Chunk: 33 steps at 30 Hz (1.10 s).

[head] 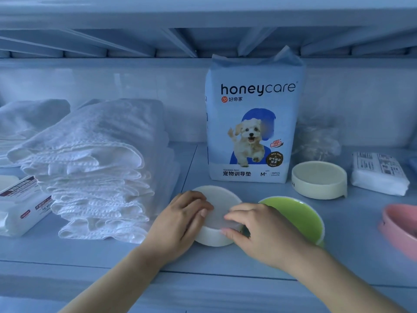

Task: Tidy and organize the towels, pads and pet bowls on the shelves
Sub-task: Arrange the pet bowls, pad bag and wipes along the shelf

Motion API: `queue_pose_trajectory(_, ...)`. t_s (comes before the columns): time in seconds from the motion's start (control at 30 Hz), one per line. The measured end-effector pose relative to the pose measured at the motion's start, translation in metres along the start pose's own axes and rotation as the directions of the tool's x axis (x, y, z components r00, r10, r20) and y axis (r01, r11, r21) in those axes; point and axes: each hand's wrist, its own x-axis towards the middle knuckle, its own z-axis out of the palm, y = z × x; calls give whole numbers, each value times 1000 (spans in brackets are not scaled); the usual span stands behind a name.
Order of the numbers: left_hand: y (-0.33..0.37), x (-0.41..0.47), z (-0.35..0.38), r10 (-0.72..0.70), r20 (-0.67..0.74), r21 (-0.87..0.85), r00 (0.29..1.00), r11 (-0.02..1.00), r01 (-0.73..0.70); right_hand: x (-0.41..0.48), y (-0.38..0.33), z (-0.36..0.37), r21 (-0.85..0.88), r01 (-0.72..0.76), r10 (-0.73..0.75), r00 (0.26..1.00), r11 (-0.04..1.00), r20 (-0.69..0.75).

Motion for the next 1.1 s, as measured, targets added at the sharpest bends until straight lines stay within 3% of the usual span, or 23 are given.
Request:
queue_pose_trajectory(0.17,-1,-2,0,4,-6,-40,1000,999,-4,-14,-18,7,-69,-64,61,997,996,-46)
queue_pose_trajectory(0.33,0,-3,-1,49,33,-41,998,998,-47,-16,-17,34,-185,-55,-4,953,981,-301)
queue_pose_trajectory(0.47,-1,-10,-2,78,92,-35,993,997,-75,-19,-13,41,-200,-50,-32,921,979,-389)
queue_pose_trajectory(0.8,1,-6,3,91,98,111,991,989,-102,-29,22,32,-199,-64,-16,926,978,-377)
queue_pose_trajectory(1.1,14,-8,3,146,-30,226,989,965,-135,-33,22,33,-154,-40,-27,911,987,-412)
